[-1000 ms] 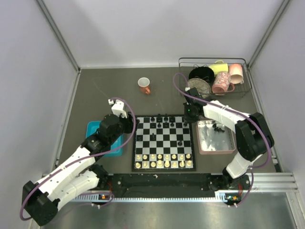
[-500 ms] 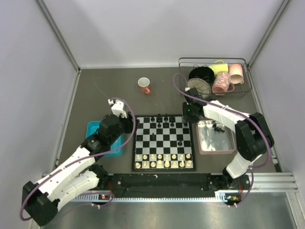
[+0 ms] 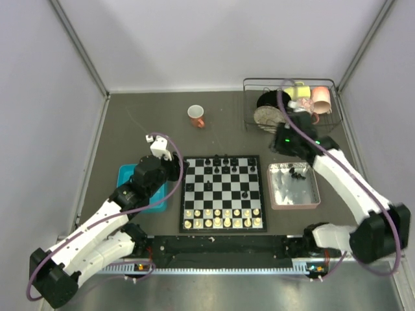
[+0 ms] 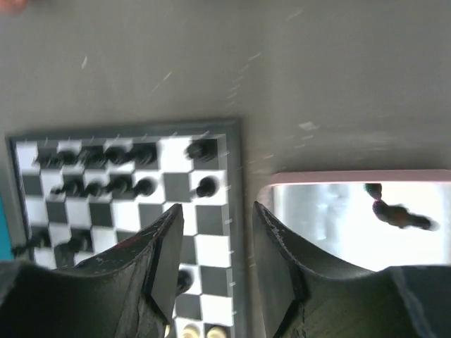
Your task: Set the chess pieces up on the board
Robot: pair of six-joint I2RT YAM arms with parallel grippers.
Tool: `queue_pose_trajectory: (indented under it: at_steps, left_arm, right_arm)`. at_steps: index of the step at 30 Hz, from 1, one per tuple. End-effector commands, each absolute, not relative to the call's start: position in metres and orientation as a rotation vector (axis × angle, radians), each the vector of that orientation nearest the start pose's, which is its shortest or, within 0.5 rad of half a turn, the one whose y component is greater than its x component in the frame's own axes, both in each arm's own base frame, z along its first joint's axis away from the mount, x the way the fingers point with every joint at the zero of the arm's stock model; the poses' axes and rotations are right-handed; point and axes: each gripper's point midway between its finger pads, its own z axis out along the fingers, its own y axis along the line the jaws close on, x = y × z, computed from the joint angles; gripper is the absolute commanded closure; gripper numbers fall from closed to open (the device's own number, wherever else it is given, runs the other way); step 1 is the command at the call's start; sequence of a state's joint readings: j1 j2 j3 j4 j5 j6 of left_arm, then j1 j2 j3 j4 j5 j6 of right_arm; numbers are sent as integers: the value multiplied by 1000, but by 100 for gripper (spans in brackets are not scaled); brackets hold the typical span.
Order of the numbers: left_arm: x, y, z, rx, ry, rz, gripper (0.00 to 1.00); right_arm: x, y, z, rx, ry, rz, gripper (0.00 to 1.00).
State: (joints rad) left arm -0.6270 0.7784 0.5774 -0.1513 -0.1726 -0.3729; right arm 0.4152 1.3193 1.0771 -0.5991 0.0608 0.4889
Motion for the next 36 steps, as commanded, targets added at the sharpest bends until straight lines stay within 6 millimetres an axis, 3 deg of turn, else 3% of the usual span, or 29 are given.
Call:
queue_pose_trajectory:
  at_steps: [1, 3, 6, 16, 36]
  left_arm:
    - [257, -167, 192, 120, 1920, -519, 44]
    - [257, -168, 193, 121, 1921, -523, 44]
    - [258, -167, 194, 120, 1919, -520, 44]
    - [258, -168, 194, 122, 1920, -522, 44]
    - [259, -167, 190, 119, 1923, -517, 44]
  right_arm:
    - [297, 64, 152, 331, 2405, 166, 56]
    - [294, 36, 142, 411, 2414, 114, 56]
    - [287, 21, 118, 496, 2464, 90, 57]
    - [289, 11, 67, 662, 2516, 49, 66]
    - [302, 1, 47, 686, 2539, 3, 76]
